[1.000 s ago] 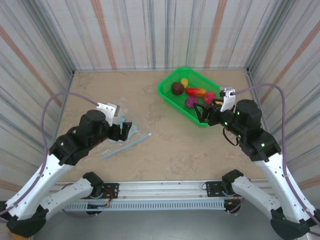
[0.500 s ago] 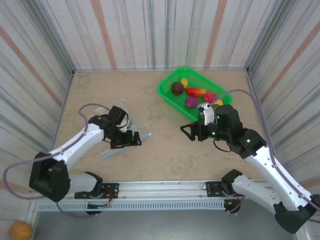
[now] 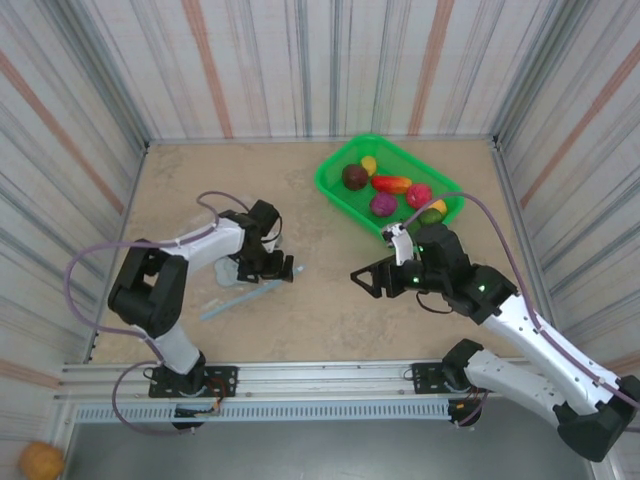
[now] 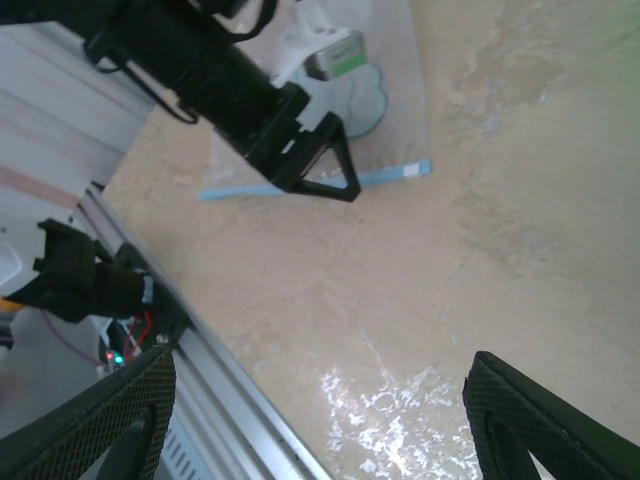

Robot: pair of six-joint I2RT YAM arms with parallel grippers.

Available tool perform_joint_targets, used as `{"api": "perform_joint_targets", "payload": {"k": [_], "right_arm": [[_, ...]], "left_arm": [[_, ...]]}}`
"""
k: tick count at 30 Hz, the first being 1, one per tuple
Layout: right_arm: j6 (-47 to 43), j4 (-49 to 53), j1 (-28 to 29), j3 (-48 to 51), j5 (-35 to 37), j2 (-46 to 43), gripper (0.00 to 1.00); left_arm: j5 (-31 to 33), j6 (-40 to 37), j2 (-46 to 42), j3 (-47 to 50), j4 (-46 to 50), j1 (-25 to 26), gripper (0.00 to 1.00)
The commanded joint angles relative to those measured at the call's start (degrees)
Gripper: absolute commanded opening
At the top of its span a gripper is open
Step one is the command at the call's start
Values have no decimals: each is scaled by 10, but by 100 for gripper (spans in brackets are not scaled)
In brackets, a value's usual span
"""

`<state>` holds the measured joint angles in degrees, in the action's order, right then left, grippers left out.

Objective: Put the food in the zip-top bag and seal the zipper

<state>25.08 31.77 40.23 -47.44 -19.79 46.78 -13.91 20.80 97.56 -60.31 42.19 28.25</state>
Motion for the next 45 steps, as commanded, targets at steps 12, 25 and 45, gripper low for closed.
{"api": "perform_joint_targets", "payload": {"k": [12, 25, 45], "right_arm": [[48, 37, 1, 26, -29, -44, 79], [65, 59, 1, 11, 63, -83, 64], [72, 53, 2, 33, 69, -101, 51]], "left_arm": [[-285, 109, 103, -52, -219, 28, 90], [52, -78, 89, -226, 115, 137, 80], [108, -83, 172, -212, 61, 176, 53]]}}
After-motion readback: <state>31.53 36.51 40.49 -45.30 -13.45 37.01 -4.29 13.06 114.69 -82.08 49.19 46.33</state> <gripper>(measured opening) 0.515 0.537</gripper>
